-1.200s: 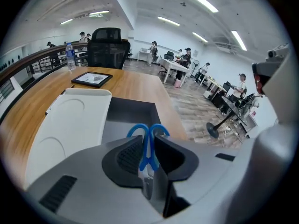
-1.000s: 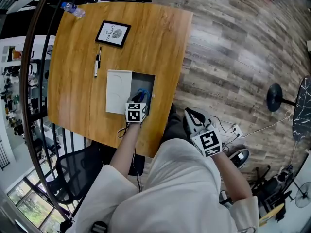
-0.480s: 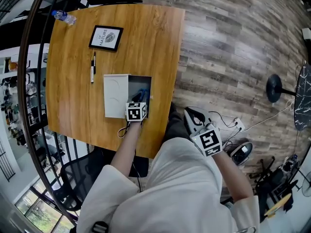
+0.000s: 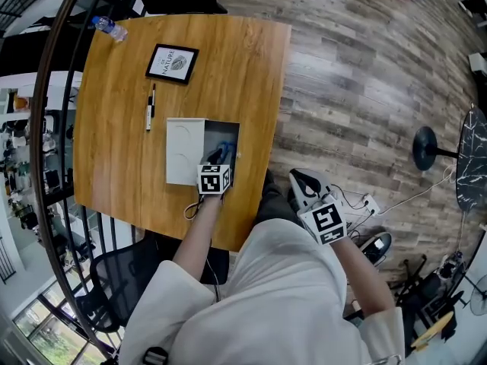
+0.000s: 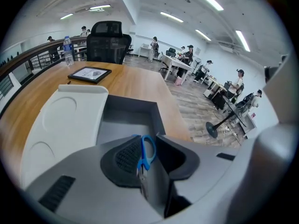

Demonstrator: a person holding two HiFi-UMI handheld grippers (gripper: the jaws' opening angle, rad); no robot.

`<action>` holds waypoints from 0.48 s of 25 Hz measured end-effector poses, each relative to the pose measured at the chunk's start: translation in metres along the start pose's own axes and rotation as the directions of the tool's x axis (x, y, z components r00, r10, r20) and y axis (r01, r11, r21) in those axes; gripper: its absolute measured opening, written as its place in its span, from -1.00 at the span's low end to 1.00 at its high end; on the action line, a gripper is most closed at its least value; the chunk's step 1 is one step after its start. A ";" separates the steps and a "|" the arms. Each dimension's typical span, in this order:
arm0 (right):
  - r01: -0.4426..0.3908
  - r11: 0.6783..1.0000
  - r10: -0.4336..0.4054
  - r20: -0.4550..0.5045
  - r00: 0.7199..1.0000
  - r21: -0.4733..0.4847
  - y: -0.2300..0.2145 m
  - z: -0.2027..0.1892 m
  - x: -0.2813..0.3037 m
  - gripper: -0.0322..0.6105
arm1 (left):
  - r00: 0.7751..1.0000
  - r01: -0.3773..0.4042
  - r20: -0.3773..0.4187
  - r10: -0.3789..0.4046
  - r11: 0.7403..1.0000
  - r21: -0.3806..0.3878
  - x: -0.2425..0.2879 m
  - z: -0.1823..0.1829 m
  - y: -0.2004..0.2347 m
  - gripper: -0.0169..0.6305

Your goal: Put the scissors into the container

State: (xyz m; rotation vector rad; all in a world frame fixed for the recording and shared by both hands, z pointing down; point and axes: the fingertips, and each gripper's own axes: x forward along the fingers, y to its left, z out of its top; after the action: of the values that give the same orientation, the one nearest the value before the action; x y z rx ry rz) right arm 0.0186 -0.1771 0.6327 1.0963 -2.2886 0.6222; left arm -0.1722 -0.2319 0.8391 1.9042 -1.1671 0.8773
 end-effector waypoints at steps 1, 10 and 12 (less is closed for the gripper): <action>0.000 1.000 0.000 0.004 1.000 -0.004 0.000 0.002 -0.002 -0.89 | 1.000 -0.003 0.015 0.003 1.000 0.002 -0.006 0.003 -0.002 -0.66; -0.019 0.999 0.022 0.052 0.998 -0.050 -0.002 0.023 -0.017 -0.89 | 0.992 -0.033 0.126 0.031 0.999 0.013 -0.055 0.025 -0.020 -0.74; -0.030 0.997 0.034 0.064 0.997 -0.075 -0.003 0.027 -0.024 -0.89 | 0.988 -0.044 0.149 0.043 0.999 -0.002 -0.066 0.025 -0.028 -0.78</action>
State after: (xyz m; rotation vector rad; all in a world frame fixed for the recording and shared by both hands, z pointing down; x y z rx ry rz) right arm 0.0268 -0.1815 0.5979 1.0612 -2.3694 0.5167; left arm -0.1653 -0.2159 0.7647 1.9801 -1.3011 0.7693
